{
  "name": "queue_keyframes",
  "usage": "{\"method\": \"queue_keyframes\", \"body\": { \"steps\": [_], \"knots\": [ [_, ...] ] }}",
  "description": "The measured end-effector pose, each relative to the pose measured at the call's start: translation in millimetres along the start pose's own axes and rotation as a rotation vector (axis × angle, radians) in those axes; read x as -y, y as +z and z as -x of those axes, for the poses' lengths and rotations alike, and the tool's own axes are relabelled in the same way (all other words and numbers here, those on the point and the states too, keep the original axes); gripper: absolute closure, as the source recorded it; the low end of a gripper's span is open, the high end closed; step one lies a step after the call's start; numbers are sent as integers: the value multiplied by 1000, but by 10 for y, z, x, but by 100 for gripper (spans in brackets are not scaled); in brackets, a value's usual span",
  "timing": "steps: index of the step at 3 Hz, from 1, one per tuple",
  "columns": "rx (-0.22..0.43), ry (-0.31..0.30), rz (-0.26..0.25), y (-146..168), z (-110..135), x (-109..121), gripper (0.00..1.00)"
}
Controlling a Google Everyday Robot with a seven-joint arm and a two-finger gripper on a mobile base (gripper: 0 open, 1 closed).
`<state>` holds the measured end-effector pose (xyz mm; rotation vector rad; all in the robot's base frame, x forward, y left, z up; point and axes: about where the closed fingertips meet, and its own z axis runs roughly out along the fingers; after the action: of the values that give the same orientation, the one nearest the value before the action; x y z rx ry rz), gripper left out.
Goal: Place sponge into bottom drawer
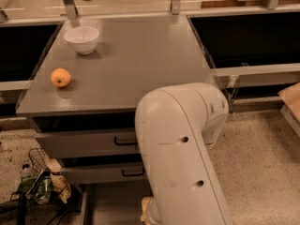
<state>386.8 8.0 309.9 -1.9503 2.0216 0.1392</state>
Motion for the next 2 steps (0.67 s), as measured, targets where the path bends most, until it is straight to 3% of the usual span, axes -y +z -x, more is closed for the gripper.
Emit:
{"method": "queue_keyframes", "body": {
  "steps": [1,2],
  "knots": [
    [23,-20,35,308,126,55,100],
    [23,-20,35,308,126,55,100]
  ]
}}
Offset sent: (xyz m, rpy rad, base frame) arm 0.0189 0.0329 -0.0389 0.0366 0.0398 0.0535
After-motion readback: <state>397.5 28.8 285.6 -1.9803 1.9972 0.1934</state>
